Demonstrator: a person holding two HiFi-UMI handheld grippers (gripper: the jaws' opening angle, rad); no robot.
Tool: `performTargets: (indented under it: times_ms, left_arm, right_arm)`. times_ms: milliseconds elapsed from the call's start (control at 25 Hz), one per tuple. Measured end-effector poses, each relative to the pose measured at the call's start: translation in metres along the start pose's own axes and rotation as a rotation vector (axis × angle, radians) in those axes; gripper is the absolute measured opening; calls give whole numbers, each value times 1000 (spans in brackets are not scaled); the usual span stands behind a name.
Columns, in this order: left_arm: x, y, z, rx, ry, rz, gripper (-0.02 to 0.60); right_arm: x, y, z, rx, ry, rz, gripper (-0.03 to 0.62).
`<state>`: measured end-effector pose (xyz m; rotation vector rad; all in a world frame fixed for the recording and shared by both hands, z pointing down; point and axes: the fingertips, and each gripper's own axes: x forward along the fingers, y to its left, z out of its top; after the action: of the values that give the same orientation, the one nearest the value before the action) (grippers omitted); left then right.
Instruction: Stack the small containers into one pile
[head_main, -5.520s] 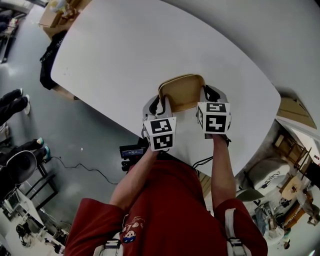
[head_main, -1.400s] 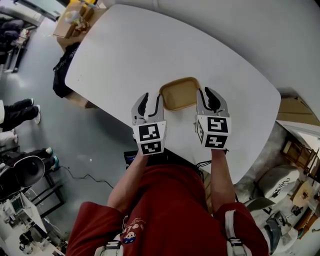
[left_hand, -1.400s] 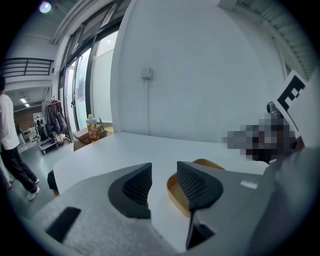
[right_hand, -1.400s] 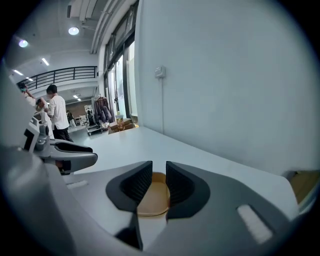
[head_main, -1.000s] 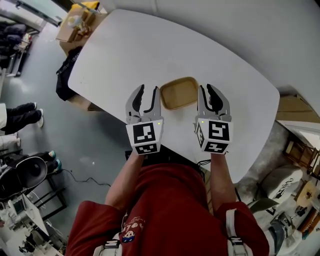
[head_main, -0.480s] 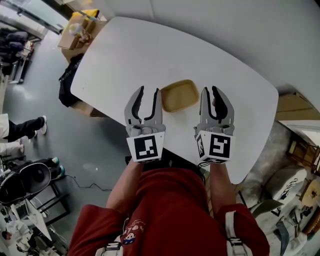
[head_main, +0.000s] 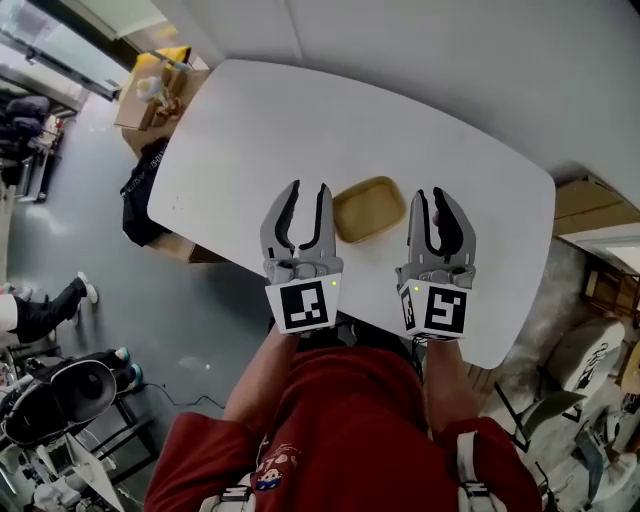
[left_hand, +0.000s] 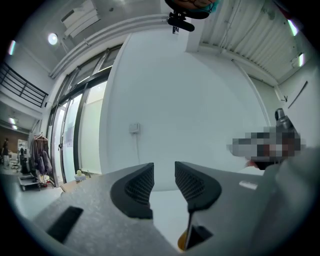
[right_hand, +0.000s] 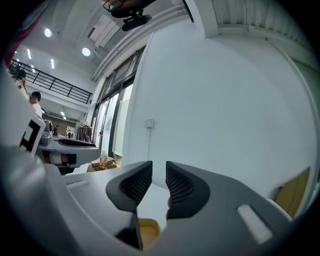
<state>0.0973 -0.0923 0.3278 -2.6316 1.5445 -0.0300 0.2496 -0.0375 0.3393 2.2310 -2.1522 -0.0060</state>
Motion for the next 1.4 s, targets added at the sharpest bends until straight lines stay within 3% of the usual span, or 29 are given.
performTargets:
  times_ms: [800, 1000, 1400]
  left_arm:
    - [5, 128, 19, -31, -102, -253, 87]
    - [-2, 138, 21, -42, -110, -314, 80]
    - [-20, 127, 31, -38, -129, -345, 64]
  right_arm:
    - [27, 126, 42, -58, -8, -271, 87]
    - [18, 145, 48, -68, -4, -317, 87]
    - [-7, 148, 55, -65, -30, -352, 87]
